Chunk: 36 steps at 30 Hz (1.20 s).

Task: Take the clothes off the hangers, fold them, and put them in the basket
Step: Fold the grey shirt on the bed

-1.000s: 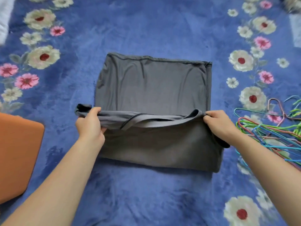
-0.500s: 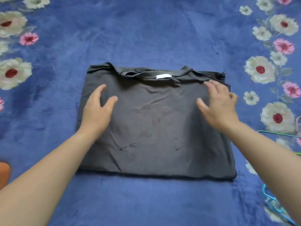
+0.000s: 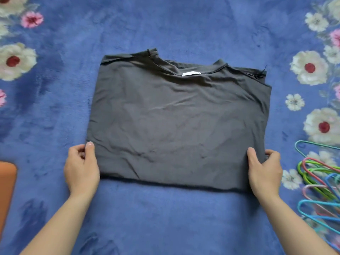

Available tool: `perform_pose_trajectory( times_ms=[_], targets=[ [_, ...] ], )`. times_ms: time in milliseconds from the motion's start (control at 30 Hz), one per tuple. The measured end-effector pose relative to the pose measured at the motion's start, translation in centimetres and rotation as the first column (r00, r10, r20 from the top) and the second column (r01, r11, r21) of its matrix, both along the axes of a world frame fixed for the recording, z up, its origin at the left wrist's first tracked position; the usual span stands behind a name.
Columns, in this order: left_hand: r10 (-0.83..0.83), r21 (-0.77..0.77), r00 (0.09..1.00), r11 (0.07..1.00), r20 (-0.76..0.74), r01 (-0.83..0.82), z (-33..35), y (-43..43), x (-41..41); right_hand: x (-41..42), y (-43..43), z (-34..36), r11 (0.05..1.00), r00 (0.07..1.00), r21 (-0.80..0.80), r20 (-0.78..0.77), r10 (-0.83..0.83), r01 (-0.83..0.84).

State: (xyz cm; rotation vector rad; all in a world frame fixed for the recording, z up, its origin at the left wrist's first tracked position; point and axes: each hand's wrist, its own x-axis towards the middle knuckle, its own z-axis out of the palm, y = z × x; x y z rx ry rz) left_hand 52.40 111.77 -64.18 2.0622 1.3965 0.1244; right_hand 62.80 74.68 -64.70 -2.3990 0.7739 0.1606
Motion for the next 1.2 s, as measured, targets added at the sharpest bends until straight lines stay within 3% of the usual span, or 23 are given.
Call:
perform_pose_trajectory(
  times_ms=[167,267,367,500,667,833,933,1000,1067,1200],
  targets=[
    [-0.079,-0.168,0.997,0.983,0.005,0.079,0.4,0.4,-0.4,-0.9,-1.6,0.1,0.999,0.994,0.042,-0.105,-0.003,0.007],
    [0.068,-0.385,0.987,0.923,0.149,-0.006,1.5,1.0,-0.7,-1.0,-1.9,1.2,0.999,0.993,0.031,-0.119,0.011,-0.007],
    [0.13,-0.49,0.964,0.872,0.232,0.001,3.7,1.2,-2.5,-2.5,-2.4,3.5,0.997,0.994,-0.016,-0.077,0.074,-0.076],
    [-0.024,-0.334,0.979,0.938,0.203,0.092,5.8,0.8,-8.3,-8.0,-3.3,5.0,0.984,0.978,-0.084,-0.152,0.142,-0.155],
    [-0.11,-0.226,0.994,0.968,-0.011,0.105,4.7,1.3,-18.7,-18.0,-4.9,4.7,0.979,0.947,-0.094,-0.283,0.149,-0.182],
    [-0.165,-0.041,0.956,0.986,-0.243,0.16,3.3,0.8,-24.1,-24.5,-5.7,3.9,0.967,0.906,-0.081,-0.377,0.193,-0.24],
    [-0.154,0.119,0.939,0.973,-0.306,0.199,2.4,-0.8,-24.5,-25.2,-6.1,3.5,0.957,0.92,-0.097,-0.317,0.229,-0.272],
    [-0.222,0.275,0.935,0.914,-0.277,0.299,1.9,-3.2,-23.9,-24.3,-6.4,3.0,0.956,0.949,-0.103,-0.19,0.251,-0.274],
    [-0.453,0.35,0.856,0.782,-0.25,0.516,1.7,-7.3,-22.6,-22.4,-6.6,2.4,0.94,0.947,-0.129,-0.104,0.303,-0.315],
    [-0.841,0.24,0.478,0.423,-0.256,0.874,-0.1,-19.2,-21.4,-17.4,-5.3,2.3,0.935,0.937,-0.049,-0.023,0.349,-0.35]
  ],
)
